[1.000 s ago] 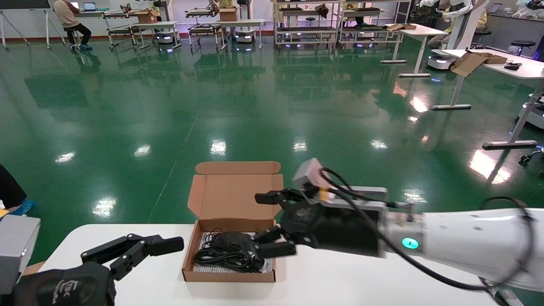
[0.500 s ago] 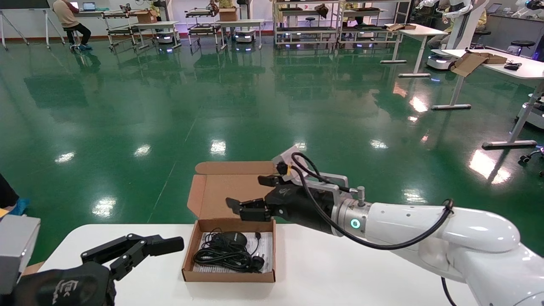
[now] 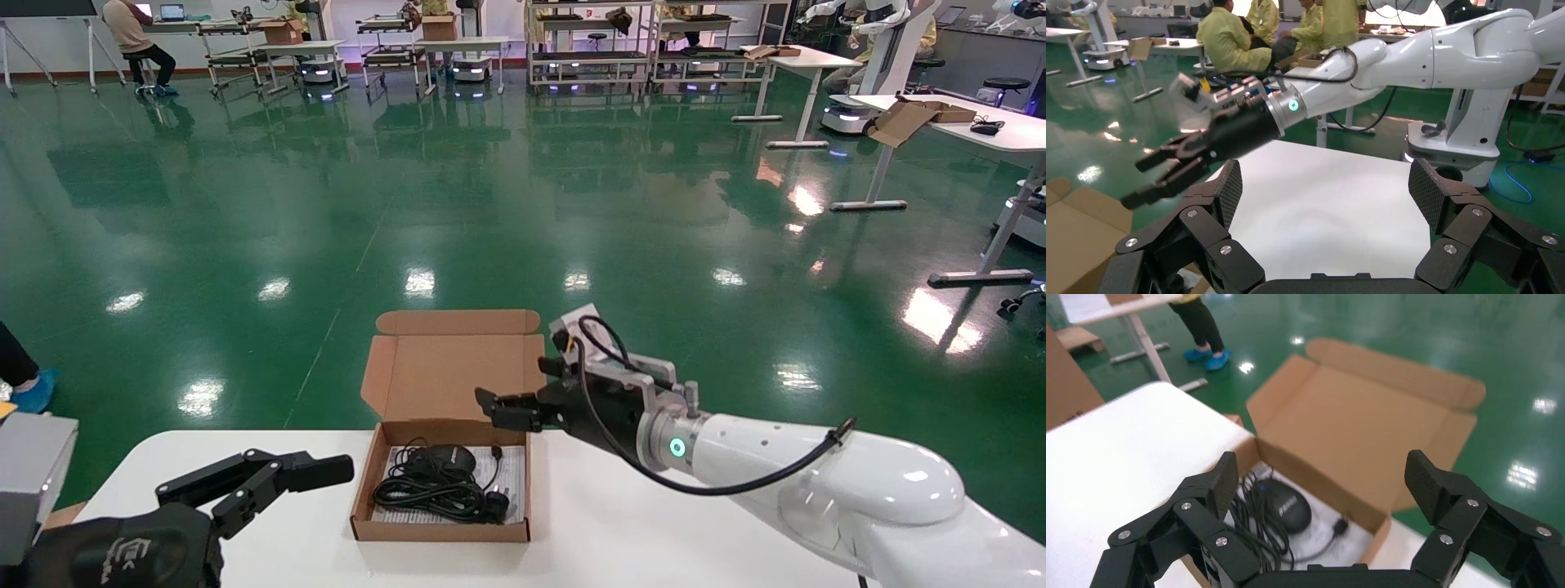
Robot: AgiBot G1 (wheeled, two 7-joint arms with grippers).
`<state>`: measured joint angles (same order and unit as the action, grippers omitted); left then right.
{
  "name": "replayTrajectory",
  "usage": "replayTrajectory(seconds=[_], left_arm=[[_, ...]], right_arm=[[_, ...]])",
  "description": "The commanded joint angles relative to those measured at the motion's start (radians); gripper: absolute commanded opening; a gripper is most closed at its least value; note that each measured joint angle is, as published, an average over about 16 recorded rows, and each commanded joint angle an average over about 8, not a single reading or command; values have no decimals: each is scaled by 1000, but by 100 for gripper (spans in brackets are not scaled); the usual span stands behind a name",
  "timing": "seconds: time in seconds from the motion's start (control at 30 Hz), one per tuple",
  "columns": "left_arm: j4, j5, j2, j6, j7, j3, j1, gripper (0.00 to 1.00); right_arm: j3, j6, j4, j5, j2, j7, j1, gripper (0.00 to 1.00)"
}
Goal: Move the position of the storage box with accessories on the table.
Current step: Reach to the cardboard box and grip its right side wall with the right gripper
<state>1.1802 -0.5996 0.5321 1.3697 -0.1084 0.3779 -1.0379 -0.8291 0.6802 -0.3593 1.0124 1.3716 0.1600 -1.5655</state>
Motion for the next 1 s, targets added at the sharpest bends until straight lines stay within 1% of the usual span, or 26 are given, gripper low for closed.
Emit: replayTrajectory(seconds=[0.03,0.3,0.53,1.0], left_arm=[[0,0,0,0,0,0,0,100],[0,0,0,0,0,0,0,100],[0,0,0,0,0,0,0,100],[0,0,0,0,0,0,0,100]], right_arm=[[-31,-24,0,-9,-1,16,8,100],[-119,-102,-15,-57,-1,80,41,100],[-183,-173,-50,-115,0,120,90,100],[-285,-300,-92,-219,-1,150,156,100]])
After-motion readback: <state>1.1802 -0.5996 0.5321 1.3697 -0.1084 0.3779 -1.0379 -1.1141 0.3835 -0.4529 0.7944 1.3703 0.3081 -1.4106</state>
